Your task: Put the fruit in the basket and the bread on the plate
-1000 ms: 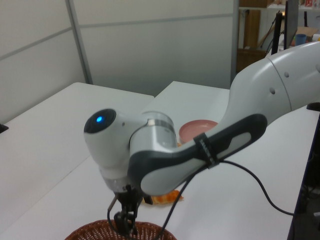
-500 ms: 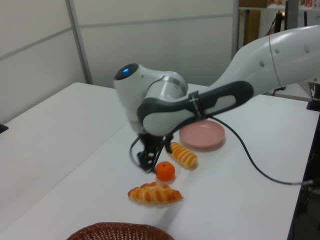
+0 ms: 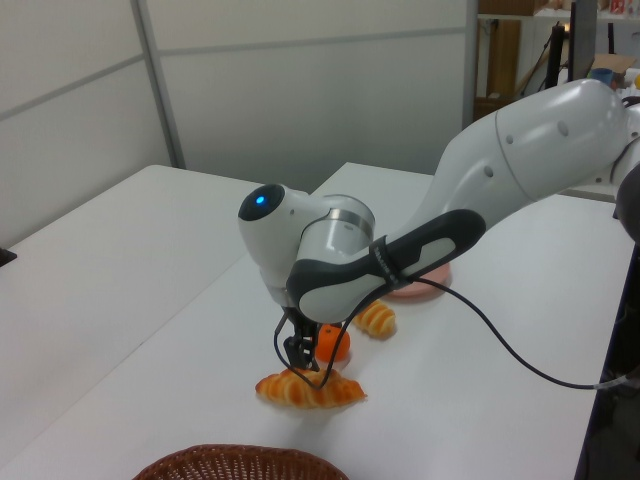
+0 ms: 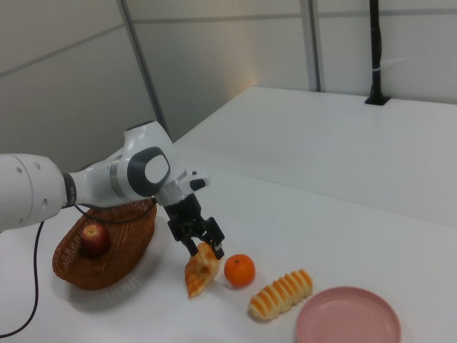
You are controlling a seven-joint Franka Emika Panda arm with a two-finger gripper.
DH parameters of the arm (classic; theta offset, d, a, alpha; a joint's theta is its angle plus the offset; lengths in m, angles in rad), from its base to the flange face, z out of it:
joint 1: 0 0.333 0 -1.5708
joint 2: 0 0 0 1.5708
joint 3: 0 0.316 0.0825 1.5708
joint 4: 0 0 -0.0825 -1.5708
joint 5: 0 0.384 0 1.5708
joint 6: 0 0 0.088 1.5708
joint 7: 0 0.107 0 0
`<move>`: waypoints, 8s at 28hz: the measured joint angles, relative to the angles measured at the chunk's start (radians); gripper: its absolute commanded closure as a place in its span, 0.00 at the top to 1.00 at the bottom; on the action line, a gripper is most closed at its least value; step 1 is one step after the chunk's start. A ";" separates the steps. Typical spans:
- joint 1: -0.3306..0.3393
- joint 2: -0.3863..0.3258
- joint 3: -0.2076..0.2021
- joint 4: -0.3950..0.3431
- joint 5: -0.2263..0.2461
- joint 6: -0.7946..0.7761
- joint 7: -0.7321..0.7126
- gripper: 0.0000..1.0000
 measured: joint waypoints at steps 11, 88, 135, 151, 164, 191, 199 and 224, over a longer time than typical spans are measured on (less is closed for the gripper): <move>0.006 0.089 0.004 0.004 -0.026 0.063 0.072 1.00; 0.024 0.118 0.010 0.076 0.054 0.010 0.092 1.00; -0.451 -0.002 -0.011 0.142 0.073 0.009 -0.054 0.00; -0.576 0.132 -0.008 0.142 0.047 0.073 -0.167 1.00; -0.583 -0.017 -0.008 0.157 0.039 -0.014 -0.325 1.00; -0.252 -0.060 0.035 0.095 0.115 -0.131 -0.225 1.00; -0.223 -0.006 0.034 0.071 0.118 -0.091 -0.151 1.00; -0.225 0.051 0.018 0.016 0.117 0.056 -0.068 1.00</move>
